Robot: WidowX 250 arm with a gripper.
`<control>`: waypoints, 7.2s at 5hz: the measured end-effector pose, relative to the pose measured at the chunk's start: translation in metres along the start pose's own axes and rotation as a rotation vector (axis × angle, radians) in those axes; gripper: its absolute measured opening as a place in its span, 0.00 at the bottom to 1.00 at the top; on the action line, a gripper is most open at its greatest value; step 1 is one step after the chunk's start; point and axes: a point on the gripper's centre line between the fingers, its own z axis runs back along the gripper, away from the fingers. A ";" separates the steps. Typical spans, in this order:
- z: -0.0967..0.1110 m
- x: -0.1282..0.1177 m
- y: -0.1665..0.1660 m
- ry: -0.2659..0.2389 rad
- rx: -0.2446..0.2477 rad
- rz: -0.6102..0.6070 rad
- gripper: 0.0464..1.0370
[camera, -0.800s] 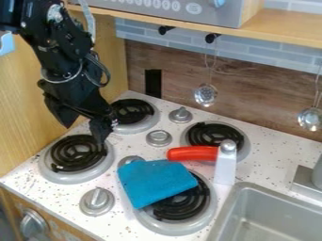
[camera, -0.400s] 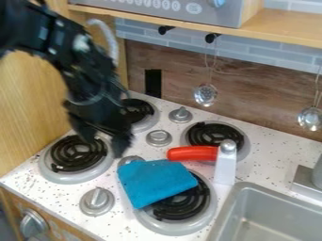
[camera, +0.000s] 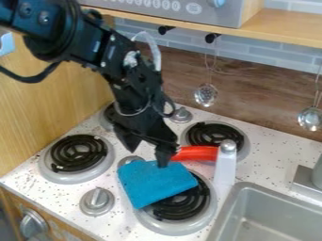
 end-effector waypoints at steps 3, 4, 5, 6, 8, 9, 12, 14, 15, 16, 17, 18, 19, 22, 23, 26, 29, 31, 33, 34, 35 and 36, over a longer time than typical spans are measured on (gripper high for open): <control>-0.015 0.058 -0.040 -0.012 0.004 0.176 0.97; -0.028 0.065 -0.040 0.026 0.025 0.256 0.97; -0.045 0.067 -0.044 0.073 0.024 0.331 0.97; -0.055 0.071 -0.053 0.094 -0.024 0.365 0.97; -0.057 0.085 -0.063 0.096 -0.085 0.378 0.97; -0.063 0.091 -0.065 0.103 -0.083 0.382 0.97; -0.089 0.096 -0.064 0.200 -0.030 0.384 0.97; -0.100 0.084 -0.067 0.306 -0.023 0.381 0.97; -0.103 0.082 -0.059 0.322 -0.016 0.388 0.92; -0.105 0.082 -0.057 0.305 -0.012 0.382 0.65; -0.102 0.076 -0.055 0.283 -0.009 0.358 0.59; -0.093 0.068 -0.055 0.264 -0.026 0.333 0.59; -0.069 0.071 -0.053 0.212 -0.067 0.302 0.59; 0.010 0.058 0.000 0.167 -0.228 0.401 0.59; 0.018 0.038 0.027 0.266 -0.157 0.444 0.59; 0.008 0.017 0.089 0.332 0.059 0.406 0.59; -0.035 0.041 0.129 0.375 0.000 0.479 0.59; -0.068 0.045 0.133 0.409 0.002 0.529 0.59; -0.079 0.050 0.140 0.420 0.028 0.549 0.59; -0.083 0.051 0.140 0.428 0.027 0.550 0.66; -0.089 0.051 0.140 0.437 0.011 0.545 0.94; -0.092 0.052 0.138 0.436 -0.005 0.537 0.97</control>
